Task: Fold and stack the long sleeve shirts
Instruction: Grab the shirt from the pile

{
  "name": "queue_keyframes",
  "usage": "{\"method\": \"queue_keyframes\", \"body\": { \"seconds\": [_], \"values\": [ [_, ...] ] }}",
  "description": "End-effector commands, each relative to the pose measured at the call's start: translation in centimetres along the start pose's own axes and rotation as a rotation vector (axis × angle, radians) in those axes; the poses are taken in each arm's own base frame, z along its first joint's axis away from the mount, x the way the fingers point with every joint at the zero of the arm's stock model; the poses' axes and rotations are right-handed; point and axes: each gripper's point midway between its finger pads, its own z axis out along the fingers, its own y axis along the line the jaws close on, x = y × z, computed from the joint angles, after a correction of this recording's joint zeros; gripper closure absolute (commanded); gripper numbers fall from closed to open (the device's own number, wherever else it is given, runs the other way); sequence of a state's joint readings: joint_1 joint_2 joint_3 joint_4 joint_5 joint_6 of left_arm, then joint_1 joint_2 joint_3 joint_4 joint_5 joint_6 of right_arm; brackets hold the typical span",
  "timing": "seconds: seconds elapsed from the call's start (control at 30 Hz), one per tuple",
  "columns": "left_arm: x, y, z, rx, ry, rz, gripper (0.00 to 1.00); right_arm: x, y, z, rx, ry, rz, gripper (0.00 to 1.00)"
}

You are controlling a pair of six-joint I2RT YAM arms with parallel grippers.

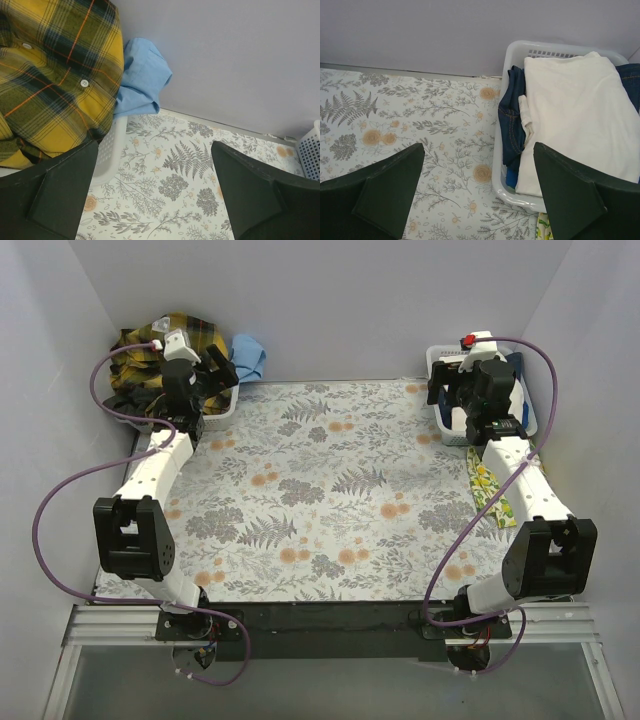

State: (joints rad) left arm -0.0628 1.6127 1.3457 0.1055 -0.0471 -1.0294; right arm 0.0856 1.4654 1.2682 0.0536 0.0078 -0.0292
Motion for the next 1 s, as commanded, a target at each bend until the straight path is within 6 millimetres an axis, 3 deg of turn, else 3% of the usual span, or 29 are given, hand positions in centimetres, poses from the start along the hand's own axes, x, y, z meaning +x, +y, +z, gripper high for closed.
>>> {"method": "queue_keyframes", "body": {
  "seconds": [0.0, 0.1, 0.2, 0.3, 0.33, 0.37, 0.47, 0.7, 0.77, 0.97],
  "values": [
    [-1.3, -0.1, -1.3, 0.0, -0.042, 0.021, 0.02, -3.2, -0.1, -0.1, 0.003, -0.078, 0.01, 0.01],
    [0.4, 0.3, -1.2, 0.018, 0.009, 0.108, 0.02, -2.9, -0.2, 0.1, 0.011, -0.064, 0.02, 0.01],
    [1.0, 2.5, -0.6, -0.098, 0.03, 0.094, 0.02, -2.9, -0.3, 0.4, 0.016, -0.04, 0.019, 0.01],
    [0.2, 3.7, 0.2, -0.179, 0.01, 0.076, 0.02, -1.9, -0.1, 1.0, 0.006, 0.01, 0.022, 0.01],
    [0.1, 3.9, 0.3, -0.195, 0.011, 0.063, 0.02, -2.5, 0.2, 1.1, -0.005, 0.004, 0.02, 0.01],
    [-1.0, 4.3, 0.9, -0.207, -0.011, 0.045, 0.02, -2.0, 0.5, 1.4, -0.013, 0.022, 0.02, 0.01],
    [-0.8, 5.8, 1.7, -0.253, 0.026, -0.005, 0.02, -1.9, 1.9, 2.1, -0.038, 0.037, 0.038, 0.01],
    [-0.4, 6.6, 3.7, -0.283, 0.058, -0.021, 0.02, -1.5, 4.0, 2.9, -0.077, 0.066, 0.039, 0.02],
    [-1.1, 9.7, 4.0, -0.35, 0.043, -0.076, 0.02, -1.1, 4.8, 2.9, -0.111, 0.076, 0.055, 0.02],
    [-0.7, 13.5, 5.7, -0.418, 0.058, -0.172, 0.02, 0.5, 6.2, 3.0, -0.143, 0.113, 0.065, 0.03]
  ]
}}
